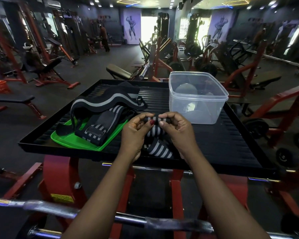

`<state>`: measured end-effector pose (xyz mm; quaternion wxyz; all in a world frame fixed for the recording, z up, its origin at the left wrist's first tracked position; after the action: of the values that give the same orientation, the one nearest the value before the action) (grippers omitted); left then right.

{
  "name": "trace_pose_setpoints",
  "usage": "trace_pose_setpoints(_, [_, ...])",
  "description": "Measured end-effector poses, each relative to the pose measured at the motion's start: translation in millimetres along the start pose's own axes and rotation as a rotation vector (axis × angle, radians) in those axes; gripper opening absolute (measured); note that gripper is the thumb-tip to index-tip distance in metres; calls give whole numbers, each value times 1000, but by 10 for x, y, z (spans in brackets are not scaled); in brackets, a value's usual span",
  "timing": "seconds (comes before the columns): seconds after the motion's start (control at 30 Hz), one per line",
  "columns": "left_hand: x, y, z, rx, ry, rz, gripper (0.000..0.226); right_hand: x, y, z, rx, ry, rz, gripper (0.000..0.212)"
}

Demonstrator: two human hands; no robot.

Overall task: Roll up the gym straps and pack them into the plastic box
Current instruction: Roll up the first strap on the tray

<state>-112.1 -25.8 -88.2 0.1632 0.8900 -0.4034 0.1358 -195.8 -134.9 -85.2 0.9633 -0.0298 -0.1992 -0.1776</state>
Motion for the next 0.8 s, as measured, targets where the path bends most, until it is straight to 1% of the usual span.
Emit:
trace_pose_setpoints(0.1, [-8, -10, -12, 19, -1, -5, 20, 3, -7, -11, 11, 8, -33, 11])
trace_pose_setpoints(0.23, [-1, -18, 5, -5, -18, 5, 22, 7, -26, -3, -21, -2, -55, 14])
trace_pose_setpoints(0.37, [8, -15, 32, -39, -52, 22, 26, -6, -17, 13, -92, -11, -31, 23])
trace_pose_setpoints(0.47, [-1, -27, 17, 0, -28, -14, 28, -1, -23, -28, -95, 38, -9, 34])
trace_pose_setpoints(0.5, [0, -35, 14, 0, -17, -26, 28, 3, -28, -44, -104, 62, -17, 34])
trace_pose_setpoints(0.63, [6, -49, 9, -6, 0, -32, 27, 15, -33, -70, -61, 90, -22, 25])
trace_pose_setpoints(0.8, [15, -5, 20, -51, -22, 7, 23, 7, -55, -46, -77, 47, -56, 25])
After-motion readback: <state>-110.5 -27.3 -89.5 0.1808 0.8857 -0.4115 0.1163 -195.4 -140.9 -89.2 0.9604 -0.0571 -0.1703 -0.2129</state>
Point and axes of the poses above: each hand's wrist, its own x-axis towards the middle knuckle, its own y-axis out of the palm, z = x × y, the point moved 3 cm from there along x, towards the middle knuckle, and after that the axes turned 15 degrees about z, right-handed, at the moved point
